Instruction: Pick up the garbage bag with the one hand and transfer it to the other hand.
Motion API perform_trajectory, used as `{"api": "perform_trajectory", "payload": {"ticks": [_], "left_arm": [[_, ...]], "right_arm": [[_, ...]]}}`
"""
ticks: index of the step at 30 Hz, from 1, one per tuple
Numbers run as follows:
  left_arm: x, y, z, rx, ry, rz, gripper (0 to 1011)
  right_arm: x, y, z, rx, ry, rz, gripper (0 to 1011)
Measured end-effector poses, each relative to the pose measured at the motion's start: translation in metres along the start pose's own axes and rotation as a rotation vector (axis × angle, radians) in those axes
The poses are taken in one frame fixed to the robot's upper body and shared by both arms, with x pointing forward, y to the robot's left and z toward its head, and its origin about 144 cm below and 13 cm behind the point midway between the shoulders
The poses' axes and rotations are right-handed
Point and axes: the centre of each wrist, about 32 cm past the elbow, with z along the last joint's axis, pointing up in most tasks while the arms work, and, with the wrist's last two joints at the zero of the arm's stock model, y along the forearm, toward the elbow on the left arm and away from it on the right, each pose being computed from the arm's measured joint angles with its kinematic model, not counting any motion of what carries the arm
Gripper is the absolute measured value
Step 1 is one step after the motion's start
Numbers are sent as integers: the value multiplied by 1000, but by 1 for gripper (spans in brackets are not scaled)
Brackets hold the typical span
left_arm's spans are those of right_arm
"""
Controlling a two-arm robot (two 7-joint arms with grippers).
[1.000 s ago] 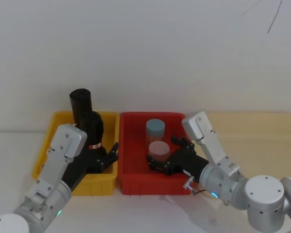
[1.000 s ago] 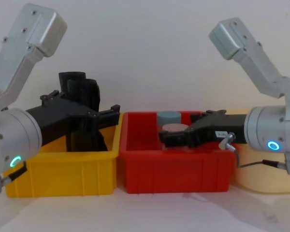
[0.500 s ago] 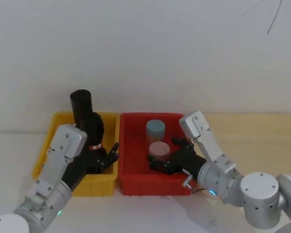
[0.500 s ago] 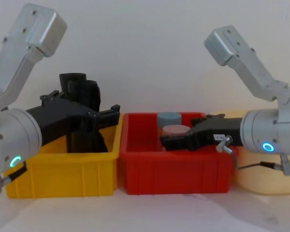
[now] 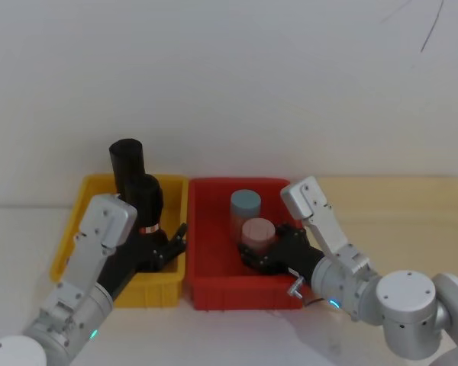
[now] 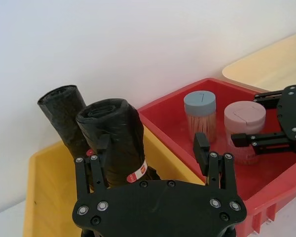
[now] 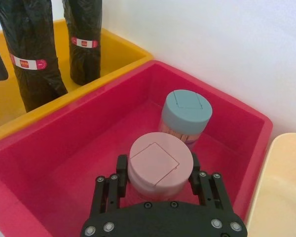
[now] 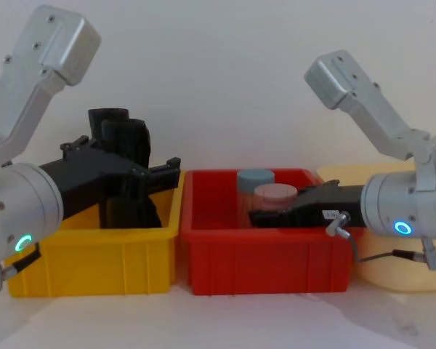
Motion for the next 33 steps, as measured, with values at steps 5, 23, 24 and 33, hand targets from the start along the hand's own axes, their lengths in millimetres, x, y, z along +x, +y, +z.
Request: {"api": "perform_trajectory", "payload": {"ticks": [5,23,24,33], "left_arm": [[0,0,0,0,0,0,1002],[0,0,0,0,0,0,1002],[0,0,0,0,0,0,1002],[0,0,0,0,0,0,1002]], "right_arm": [[0,1,0,-1,0,-1,699],[2,1,0,5,1,-4,699],[2,0,0,10,2,-6,698],[5,-1,3,51,0,-17,695]]}}
